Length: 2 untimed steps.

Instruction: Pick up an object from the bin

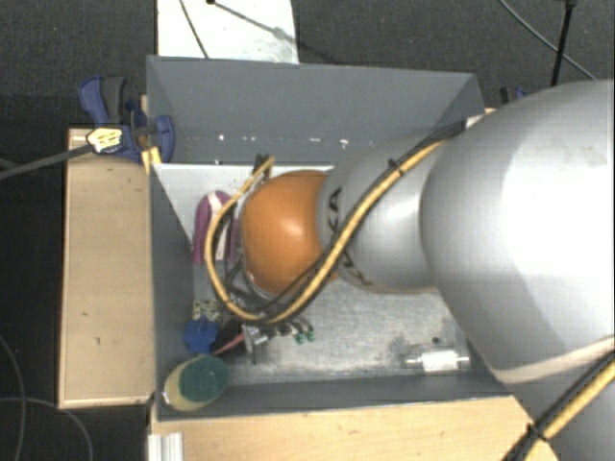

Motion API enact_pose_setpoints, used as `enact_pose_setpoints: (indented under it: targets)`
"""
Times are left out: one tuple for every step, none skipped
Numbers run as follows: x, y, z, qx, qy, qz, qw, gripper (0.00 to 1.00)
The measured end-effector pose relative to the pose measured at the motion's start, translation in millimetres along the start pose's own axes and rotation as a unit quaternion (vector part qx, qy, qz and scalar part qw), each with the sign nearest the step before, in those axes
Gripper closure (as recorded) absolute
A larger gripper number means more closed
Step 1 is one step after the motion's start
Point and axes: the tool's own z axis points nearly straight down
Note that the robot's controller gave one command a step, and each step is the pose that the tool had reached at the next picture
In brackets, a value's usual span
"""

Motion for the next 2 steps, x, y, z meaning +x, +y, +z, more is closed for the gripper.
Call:
enact_pose_setpoints:
  targets:
    - [-18.5, -9, -110, -0.002, -0.005, -0.009, 0.9999, 1.0]
    - [27.1, -8, -140, -0.002, -0.0001, -0.001, 1.0, 1.0]
